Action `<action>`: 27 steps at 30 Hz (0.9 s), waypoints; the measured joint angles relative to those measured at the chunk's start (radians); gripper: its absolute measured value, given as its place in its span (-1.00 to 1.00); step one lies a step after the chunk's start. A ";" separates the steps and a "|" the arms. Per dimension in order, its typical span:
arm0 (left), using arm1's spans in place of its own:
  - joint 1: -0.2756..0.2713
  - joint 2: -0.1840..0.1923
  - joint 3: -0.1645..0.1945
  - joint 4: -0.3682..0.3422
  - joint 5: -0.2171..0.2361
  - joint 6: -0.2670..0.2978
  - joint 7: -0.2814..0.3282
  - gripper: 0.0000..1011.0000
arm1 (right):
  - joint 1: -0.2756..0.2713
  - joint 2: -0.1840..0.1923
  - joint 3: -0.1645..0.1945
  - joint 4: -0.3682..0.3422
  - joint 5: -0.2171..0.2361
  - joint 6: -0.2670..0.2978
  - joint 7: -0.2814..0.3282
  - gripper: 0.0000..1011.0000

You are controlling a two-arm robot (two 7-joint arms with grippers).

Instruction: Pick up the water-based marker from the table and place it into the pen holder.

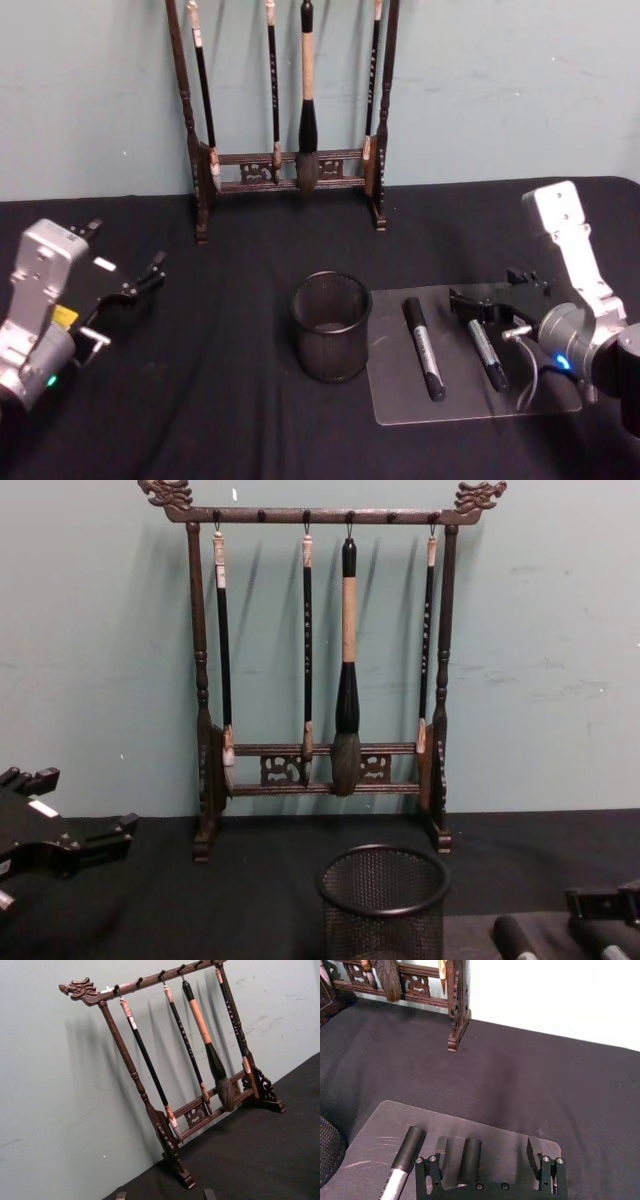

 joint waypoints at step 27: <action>0.000 0.000 0.000 0.000 0.000 0.000 0.000 0.98 | 0.008 -0.058 0.026 0.062 -0.061 0.045 0.055 0.98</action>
